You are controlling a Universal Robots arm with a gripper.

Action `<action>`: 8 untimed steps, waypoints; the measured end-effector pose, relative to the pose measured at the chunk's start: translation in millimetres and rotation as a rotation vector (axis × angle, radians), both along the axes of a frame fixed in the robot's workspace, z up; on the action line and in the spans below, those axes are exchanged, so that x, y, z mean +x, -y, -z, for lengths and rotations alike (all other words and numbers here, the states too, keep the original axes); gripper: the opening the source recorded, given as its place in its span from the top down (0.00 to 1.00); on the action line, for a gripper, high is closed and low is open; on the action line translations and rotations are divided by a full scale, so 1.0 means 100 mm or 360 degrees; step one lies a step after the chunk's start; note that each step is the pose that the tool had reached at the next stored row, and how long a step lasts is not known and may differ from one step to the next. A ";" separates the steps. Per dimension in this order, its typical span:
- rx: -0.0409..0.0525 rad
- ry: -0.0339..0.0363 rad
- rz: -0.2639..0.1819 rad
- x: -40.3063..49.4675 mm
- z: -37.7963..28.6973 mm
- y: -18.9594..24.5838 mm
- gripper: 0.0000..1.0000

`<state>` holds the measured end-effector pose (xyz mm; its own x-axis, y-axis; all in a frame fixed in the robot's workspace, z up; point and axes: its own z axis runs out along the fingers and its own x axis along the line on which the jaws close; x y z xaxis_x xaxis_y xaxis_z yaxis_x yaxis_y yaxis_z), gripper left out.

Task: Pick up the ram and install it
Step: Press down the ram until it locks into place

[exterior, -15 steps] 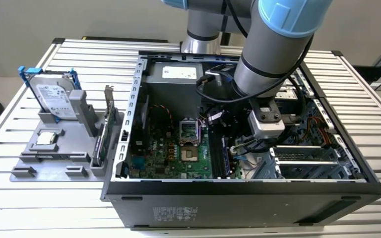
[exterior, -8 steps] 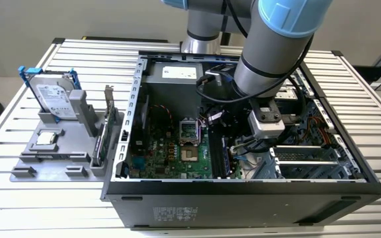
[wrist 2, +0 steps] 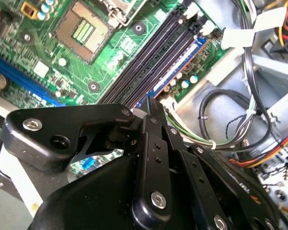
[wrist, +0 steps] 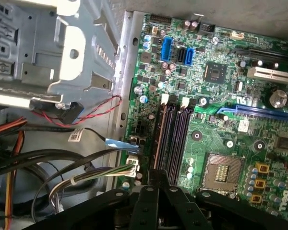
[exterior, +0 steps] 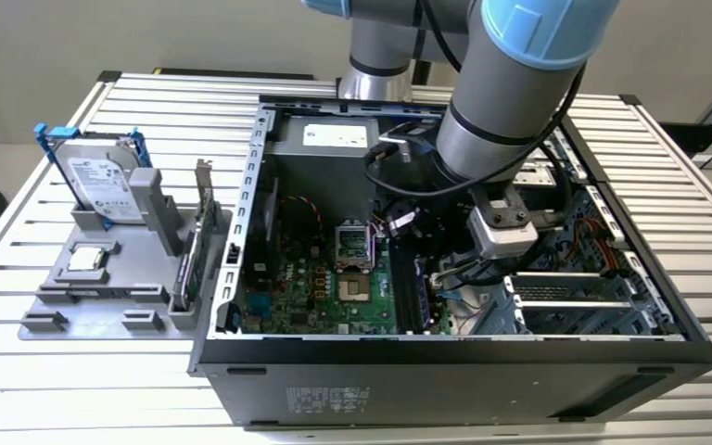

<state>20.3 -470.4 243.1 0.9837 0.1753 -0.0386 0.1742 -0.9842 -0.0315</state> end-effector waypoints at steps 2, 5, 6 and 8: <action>0.0000 0.0000 -0.0055 0.000 0.000 0.000 1.00; 0.0000 -0.0001 -0.0138 0.000 0.000 0.000 1.00; 0.0000 -0.0001 -0.0166 0.000 0.000 0.000 1.00; 0.0000 -0.0002 -0.0219 0.000 0.000 0.000 1.00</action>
<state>20.2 -470.4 243.2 0.9503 0.3087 -0.0396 0.3076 -0.9510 -0.0316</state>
